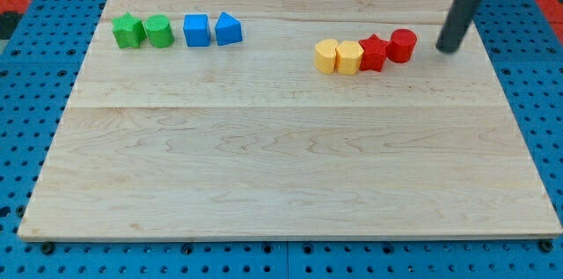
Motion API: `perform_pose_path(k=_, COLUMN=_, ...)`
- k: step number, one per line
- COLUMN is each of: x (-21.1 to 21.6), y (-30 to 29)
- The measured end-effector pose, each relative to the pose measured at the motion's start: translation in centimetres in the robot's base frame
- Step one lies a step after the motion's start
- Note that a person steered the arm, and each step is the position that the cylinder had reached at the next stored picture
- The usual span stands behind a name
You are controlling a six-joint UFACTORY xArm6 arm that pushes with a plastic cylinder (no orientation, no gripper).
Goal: Place the yellow blocks and red blocks in a horizontal line
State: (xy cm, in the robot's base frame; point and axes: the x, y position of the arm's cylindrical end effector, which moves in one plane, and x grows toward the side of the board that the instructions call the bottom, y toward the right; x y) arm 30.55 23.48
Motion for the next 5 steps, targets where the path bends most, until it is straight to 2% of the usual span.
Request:
perform_pose_path(k=1, x=-1.9, y=-2.6)
perform_pose_path(k=2, x=1.2, y=-6.1)
perform_pose_path(k=3, x=2.5, y=-4.3)
perform_pose_path(k=4, x=1.4, y=-2.5)
perform_pose_path(k=5, x=-2.2, y=-5.3)
